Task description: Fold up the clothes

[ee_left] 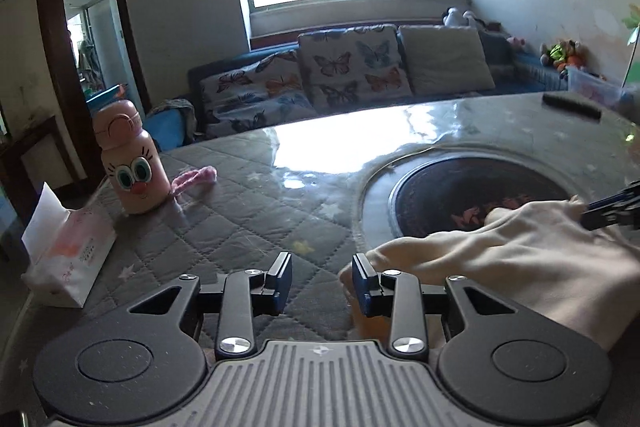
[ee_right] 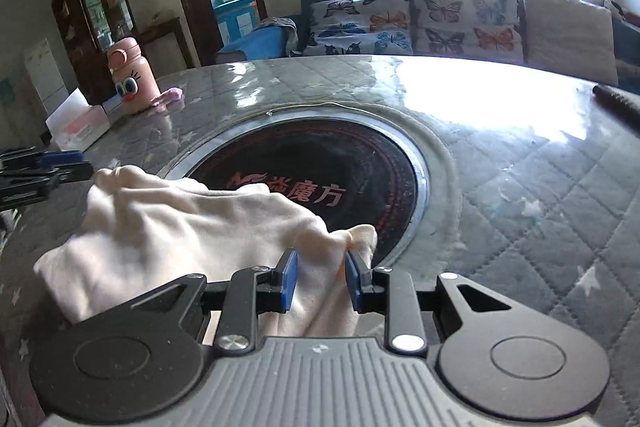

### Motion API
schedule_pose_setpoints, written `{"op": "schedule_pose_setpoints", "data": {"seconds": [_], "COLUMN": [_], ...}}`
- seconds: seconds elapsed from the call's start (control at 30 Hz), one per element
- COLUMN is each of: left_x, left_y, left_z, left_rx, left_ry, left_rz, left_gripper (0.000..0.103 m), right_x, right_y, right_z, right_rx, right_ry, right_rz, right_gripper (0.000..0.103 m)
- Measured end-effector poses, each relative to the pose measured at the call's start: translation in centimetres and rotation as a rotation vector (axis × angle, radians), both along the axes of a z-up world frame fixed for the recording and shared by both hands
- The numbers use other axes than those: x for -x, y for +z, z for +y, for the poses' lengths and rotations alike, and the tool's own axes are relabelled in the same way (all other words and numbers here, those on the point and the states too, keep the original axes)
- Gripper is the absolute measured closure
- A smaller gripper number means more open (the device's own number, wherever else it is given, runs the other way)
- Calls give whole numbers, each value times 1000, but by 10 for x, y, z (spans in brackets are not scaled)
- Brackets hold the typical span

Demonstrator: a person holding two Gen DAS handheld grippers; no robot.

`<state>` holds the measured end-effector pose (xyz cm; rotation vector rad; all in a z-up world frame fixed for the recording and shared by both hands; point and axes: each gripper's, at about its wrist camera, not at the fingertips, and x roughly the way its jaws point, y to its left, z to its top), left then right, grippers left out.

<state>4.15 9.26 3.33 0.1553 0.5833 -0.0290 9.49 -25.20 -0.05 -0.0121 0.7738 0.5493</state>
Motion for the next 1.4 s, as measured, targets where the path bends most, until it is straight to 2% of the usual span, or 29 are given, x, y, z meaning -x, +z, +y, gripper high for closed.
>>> {"op": "schedule_pose_setpoints", "data": {"seconds": [0.1, 0.13, 0.17, 0.37, 0.47, 0.5, 0.63, 0.73, 0.9, 1.03, 1.1, 1.17, 1.27, 1.4], "left_x": [9, 10, 11, 3, -4, -4, -8, -21, -42, -60, -68, -72, -71, -68], "left_y": [3, 3, 3, -7, -9, -8, -4, -6, -15, -26, -32, -36, -36, -34], "left_z": [-10, -15, -20, -30, -33, -34, -39, -46, -60, -64, -60, -54, -50, -50], "left_rx": [3, 8, 13, 13, 26, 30, 34, 48, 42, 36, 53, 78, 99, 98], "left_ry": [-45, -68, -91, -148, -147, -153, -176, -190, -206, -190, -165, -139, -131, -127], "left_rz": [0, 7, 15, 61, 83, 82, 73, 84, 124, 161, 179, 185, 184, 179], "left_gripper": [69, 69, 69, 72, 73, 73, 76, 78, 79, 79, 78, 77, 76, 76], "right_x": [-2, -1, 3, 25, 18, 16, 24, 20, -1, -18, -24, -26, -26, -15], "right_y": [-5, -5, -1, 19, 8, 3, 23, 32, 20, 9, 6, 3, 0, 6], "right_z": [7, 9, 9, 6, 5, 5, 10, 23, 65, 89, 96, 99, 98, 102], "right_rx": [2, 6, 11, 53, 74, 88, 76, 33, 41, 63, 69, 63, 63, 61], "right_ry": [-11, -15, -22, -67, -66, -70, -81, -7, 105, 128, 108, 94, 79, 105], "right_rz": [-5, -11, -28, -102, -49, -30, -131, -129, -48, 11, 11, 16, 12, -52], "right_gripper": [80, 85, 97, 98, 96, 91, 86, 86, 86, 86, 84, 75, 74, 71]}}
